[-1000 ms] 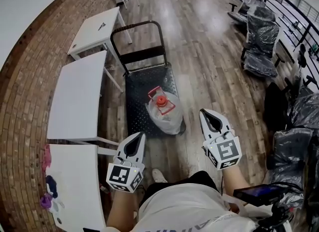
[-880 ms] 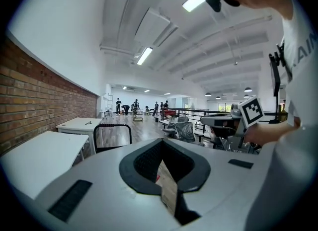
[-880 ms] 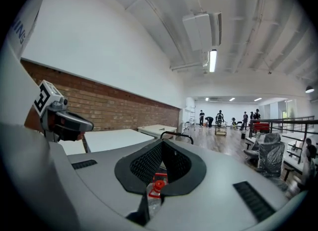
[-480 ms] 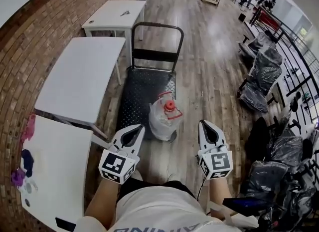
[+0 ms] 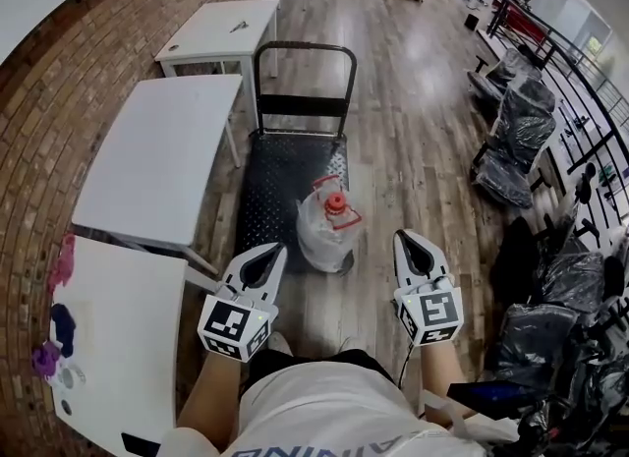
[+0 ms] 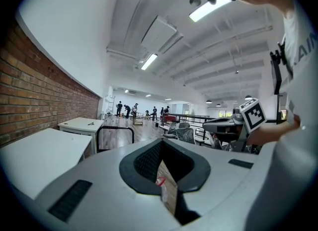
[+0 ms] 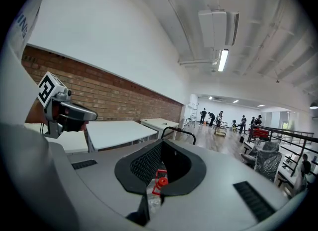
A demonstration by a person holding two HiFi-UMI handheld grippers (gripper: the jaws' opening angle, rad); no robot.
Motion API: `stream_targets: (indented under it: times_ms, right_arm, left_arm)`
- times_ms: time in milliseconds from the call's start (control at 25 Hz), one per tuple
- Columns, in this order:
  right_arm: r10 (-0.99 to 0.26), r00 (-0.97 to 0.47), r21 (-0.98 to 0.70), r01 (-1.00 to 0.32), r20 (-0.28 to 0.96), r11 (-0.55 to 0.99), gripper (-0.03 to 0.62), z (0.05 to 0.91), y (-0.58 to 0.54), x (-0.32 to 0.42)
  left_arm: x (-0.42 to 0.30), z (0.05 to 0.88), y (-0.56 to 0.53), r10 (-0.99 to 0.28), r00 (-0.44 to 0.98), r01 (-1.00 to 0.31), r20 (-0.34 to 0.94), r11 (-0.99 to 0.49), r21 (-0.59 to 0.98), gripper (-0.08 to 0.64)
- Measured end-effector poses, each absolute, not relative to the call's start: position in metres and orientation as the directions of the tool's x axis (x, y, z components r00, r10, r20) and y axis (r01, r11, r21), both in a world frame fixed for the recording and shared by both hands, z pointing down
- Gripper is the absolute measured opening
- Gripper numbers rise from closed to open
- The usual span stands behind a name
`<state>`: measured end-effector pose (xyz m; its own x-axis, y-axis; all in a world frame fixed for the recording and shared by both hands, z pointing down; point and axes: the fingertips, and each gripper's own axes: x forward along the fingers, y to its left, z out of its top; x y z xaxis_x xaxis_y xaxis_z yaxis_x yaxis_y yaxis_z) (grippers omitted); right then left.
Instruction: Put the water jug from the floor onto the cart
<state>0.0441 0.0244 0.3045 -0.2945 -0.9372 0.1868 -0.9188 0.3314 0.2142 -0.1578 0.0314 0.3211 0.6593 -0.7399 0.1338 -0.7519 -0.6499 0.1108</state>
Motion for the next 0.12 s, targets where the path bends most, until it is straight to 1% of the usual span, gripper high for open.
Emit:
stream_targets:
  times_ms: [120]
  right_arm:
    - [-0.937,-0.295,0.212,-0.919,0.186,0.331,0.003,0.3042,0.0249,0.048]
  left_arm:
    - [-0.1536,0.3196,0.034,-0.739,0.661,-0.751,0.133,-0.652,0.108,0.002]
